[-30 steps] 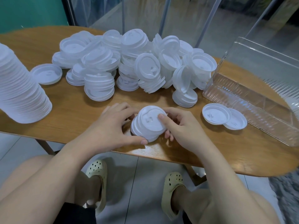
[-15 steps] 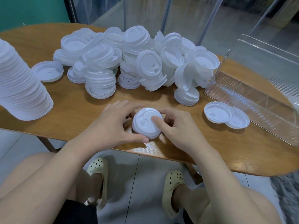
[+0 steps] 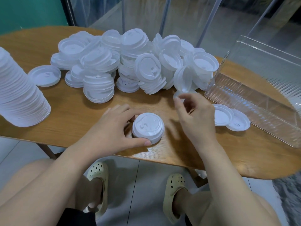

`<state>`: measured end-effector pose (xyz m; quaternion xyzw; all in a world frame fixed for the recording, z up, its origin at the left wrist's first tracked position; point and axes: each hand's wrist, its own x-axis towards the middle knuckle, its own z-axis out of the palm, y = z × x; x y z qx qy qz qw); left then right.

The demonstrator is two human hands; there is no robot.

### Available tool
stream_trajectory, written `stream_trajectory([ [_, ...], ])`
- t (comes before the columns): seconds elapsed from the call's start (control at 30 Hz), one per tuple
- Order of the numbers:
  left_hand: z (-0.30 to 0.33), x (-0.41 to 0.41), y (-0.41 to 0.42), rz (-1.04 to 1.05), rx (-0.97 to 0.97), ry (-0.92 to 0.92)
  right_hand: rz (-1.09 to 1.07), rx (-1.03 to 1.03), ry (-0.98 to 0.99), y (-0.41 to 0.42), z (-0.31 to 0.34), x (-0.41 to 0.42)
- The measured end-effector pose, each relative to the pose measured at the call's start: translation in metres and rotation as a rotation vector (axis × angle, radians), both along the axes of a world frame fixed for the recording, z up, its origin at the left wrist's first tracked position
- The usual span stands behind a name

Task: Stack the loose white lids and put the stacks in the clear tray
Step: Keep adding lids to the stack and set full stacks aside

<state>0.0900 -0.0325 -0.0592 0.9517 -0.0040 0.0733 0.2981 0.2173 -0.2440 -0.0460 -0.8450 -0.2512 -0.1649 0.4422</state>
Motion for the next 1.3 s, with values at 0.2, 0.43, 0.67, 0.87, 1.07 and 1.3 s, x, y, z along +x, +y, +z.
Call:
stream_trajectory([
  [0.2, 0.000, -0.001, -0.003, -0.040, -0.001, -0.033, -0.099, -0.070, -0.075, 0.008, -0.005, 0.034],
  [0.43, -0.004, 0.004, -0.010, -0.091, -0.031, -0.046, -0.108, -0.019, -0.088, 0.023, -0.012, 0.048],
  [0.67, -0.001, 0.005, -0.013, -0.088, 0.011, -0.060, -0.079, 0.051, -0.064, 0.015, -0.002, 0.037],
  [0.87, 0.000, 0.004, -0.012, -0.097, -0.009, -0.051, 0.039, 0.204, 0.088, -0.005, 0.007, 0.016],
  [1.07, 0.002, 0.006, -0.010, -0.080, -0.067, -0.026, 0.205, 0.257, 0.302, -0.017, 0.010, -0.011],
  [1.3, -0.001, 0.007, -0.010, -0.079, -0.095, -0.019, 0.281, 0.313, 0.400, -0.010, 0.010, -0.031],
])
